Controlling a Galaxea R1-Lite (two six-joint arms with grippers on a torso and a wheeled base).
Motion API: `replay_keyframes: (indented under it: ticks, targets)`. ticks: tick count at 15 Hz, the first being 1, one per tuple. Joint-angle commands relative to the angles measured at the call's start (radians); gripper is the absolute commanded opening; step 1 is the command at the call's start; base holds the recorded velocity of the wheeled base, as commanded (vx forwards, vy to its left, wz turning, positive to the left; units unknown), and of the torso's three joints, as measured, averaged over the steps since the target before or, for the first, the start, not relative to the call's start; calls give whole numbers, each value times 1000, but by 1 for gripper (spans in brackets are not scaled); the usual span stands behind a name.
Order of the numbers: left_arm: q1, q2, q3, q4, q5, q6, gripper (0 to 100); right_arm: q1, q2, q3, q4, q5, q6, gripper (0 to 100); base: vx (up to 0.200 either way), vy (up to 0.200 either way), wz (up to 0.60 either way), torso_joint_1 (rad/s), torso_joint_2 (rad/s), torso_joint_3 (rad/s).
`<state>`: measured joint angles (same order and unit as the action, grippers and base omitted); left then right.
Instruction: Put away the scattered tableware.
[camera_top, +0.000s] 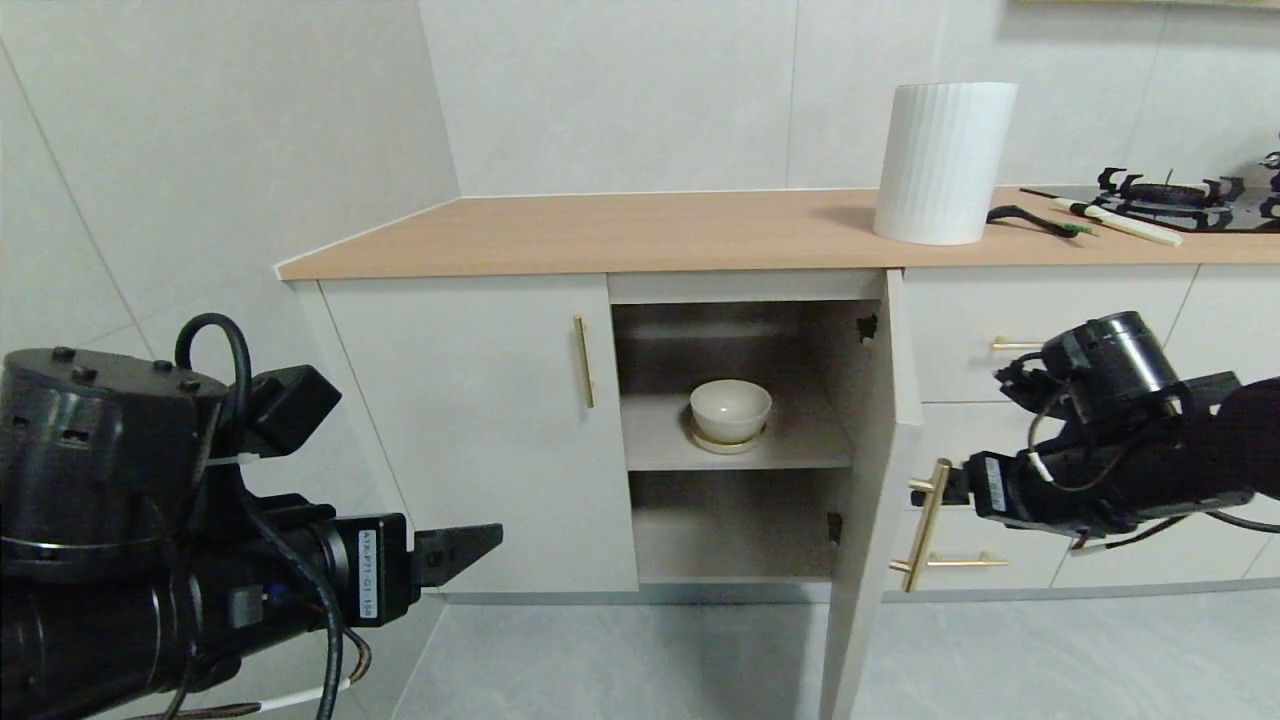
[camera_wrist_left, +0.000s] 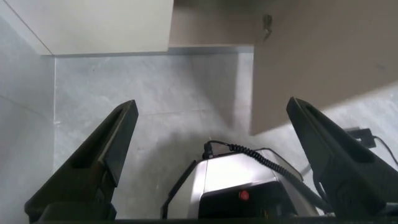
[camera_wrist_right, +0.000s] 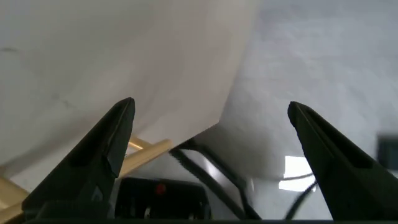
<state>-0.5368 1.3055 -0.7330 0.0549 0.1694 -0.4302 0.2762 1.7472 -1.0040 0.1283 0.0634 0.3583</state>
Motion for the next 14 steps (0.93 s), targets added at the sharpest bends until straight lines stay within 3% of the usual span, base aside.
replay_keyframes:
  ticks: [1,13,14]
  targets:
    - [1,1,0,2,1,1,100,94,112,-84,-3,-1,5,100,0,0,0,0,0,0]
    - [1,8,12,6,1,11,100,143,255,-128,-113,-5,60,100,0,0,0,0,0,0]
    - [1,8,14,6,1,16,100,146,256,-128,-114,-5,71,100,200,0,0,-2,2,2]
